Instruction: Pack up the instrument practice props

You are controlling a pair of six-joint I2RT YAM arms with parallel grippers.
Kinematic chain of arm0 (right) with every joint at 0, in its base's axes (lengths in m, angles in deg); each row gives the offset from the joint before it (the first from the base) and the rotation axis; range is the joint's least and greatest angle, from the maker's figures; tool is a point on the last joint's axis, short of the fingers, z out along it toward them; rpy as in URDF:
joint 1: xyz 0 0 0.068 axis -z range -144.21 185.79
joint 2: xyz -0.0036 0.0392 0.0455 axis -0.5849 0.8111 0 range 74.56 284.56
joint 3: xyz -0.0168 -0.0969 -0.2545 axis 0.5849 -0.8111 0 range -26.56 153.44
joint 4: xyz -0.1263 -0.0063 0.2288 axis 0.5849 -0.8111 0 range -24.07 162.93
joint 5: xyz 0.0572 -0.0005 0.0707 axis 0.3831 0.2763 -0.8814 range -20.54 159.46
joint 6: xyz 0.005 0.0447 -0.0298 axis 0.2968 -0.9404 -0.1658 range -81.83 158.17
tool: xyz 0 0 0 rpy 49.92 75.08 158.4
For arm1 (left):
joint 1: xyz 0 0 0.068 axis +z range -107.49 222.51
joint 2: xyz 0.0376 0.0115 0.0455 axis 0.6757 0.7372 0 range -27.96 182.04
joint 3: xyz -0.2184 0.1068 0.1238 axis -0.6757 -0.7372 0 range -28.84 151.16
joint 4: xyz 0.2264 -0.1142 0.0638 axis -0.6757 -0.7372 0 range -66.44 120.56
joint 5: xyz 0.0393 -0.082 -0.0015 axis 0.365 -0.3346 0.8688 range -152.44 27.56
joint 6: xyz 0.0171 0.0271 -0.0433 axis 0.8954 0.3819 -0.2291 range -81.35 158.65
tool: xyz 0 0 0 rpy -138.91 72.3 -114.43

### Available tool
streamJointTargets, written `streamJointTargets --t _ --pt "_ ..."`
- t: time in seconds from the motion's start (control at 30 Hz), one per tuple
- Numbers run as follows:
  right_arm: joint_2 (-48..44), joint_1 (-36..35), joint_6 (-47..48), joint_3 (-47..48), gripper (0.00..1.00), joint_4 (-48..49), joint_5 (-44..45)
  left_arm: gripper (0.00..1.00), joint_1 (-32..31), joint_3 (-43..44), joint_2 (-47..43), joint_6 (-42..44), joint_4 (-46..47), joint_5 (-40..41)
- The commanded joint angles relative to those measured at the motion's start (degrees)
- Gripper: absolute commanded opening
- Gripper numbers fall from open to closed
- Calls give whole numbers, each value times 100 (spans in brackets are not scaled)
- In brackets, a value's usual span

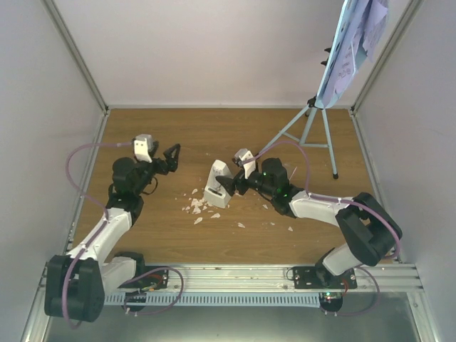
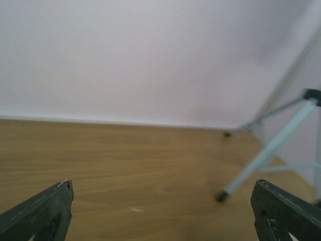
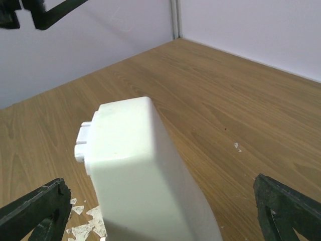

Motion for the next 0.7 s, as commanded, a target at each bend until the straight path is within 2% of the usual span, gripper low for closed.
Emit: streamJointTargets --t 0.0,0.1,0.3,0.4,0.67 --pt "-60 29 392 55 100 109 -356 96 -714 1084 193 -353 -1823 -1033" --pt "-58 40 537 59 100 108 -503 96 -1292 1978 540 -14 -2884 -1260" --pt "-33 50 643 110 100 43 -447 91 -1544 3637 1576 397 -4646 -2182" --pt "-28 48 703 112 100 38 -382 84 -1723 4109 1989 736 -5220 -2112" --pt "-5 47 731 -17 100 177 -359 73 -1807 3761 2383 538 -4407 -2442"
